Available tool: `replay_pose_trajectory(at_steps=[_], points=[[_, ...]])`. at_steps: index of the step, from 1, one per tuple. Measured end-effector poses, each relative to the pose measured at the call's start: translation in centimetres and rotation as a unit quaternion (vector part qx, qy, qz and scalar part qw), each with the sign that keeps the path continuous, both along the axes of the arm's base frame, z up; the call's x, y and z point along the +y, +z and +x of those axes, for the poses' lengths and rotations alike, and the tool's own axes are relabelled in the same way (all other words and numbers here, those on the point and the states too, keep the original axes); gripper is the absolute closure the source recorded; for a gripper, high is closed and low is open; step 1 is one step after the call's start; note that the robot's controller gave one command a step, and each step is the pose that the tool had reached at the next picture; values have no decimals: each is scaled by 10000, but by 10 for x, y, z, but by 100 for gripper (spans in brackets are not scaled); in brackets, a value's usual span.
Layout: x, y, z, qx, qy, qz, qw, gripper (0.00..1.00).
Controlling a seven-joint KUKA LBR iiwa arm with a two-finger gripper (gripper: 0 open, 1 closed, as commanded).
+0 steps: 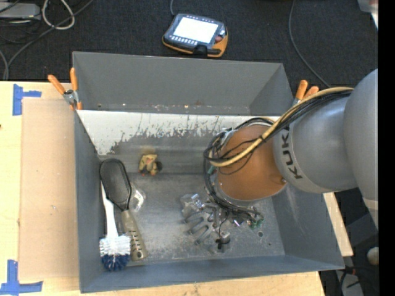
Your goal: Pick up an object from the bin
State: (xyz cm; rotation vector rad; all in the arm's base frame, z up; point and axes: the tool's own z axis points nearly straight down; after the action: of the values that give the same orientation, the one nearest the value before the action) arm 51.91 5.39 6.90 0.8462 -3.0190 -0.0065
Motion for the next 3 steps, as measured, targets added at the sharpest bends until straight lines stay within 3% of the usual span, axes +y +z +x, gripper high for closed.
replay_pose_trajectory(at_steps=[1,2,3], points=[[-23,3,22,14,-1259,-14,9920,100],[-23,3,22,13,-1256,-14,9921,100],[-23,27,19,44,-1250,-17,9921,100]])
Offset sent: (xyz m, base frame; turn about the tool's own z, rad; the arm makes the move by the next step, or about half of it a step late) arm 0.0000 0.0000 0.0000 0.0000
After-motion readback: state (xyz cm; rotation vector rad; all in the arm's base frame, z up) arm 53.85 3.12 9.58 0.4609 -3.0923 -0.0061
